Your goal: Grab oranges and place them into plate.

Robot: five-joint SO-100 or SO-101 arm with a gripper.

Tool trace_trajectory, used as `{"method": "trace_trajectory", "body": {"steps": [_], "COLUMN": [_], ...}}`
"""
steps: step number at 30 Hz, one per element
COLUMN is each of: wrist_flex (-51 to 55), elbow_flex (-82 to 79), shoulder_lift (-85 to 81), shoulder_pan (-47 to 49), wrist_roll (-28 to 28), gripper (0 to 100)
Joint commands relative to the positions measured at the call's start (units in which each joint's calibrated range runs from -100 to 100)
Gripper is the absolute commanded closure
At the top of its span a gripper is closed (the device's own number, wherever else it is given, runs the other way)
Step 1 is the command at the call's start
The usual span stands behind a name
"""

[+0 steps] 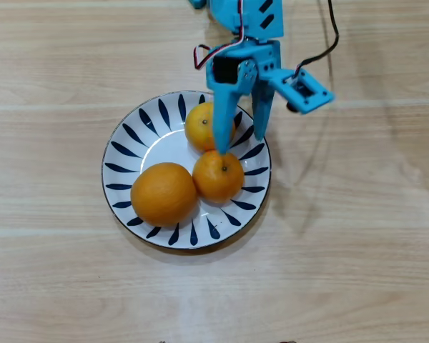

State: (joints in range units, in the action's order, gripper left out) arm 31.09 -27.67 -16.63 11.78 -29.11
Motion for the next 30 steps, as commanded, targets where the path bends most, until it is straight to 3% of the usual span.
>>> {"method": "trace_trajectory", "body": {"steps": [1,10,14,16,19,30], "wrist_flex": [0.41,6.85,14.67,18.54,24.30,29.71], "elbow_flex": [-5.24,-33.31,-49.43,-54.32,-61.74,-68.80], "shoulder_lift": [-12.87,-45.08,-65.87,-72.38,-82.78,-83.28], "shoulder_pan": [0.08,-0.24,0.32,0.80,0.64,1.45], "wrist_roll": [6.16,14.84,23.62,25.50,25.61,25.55], "gripper": [99,98,98,98,98,98]}}
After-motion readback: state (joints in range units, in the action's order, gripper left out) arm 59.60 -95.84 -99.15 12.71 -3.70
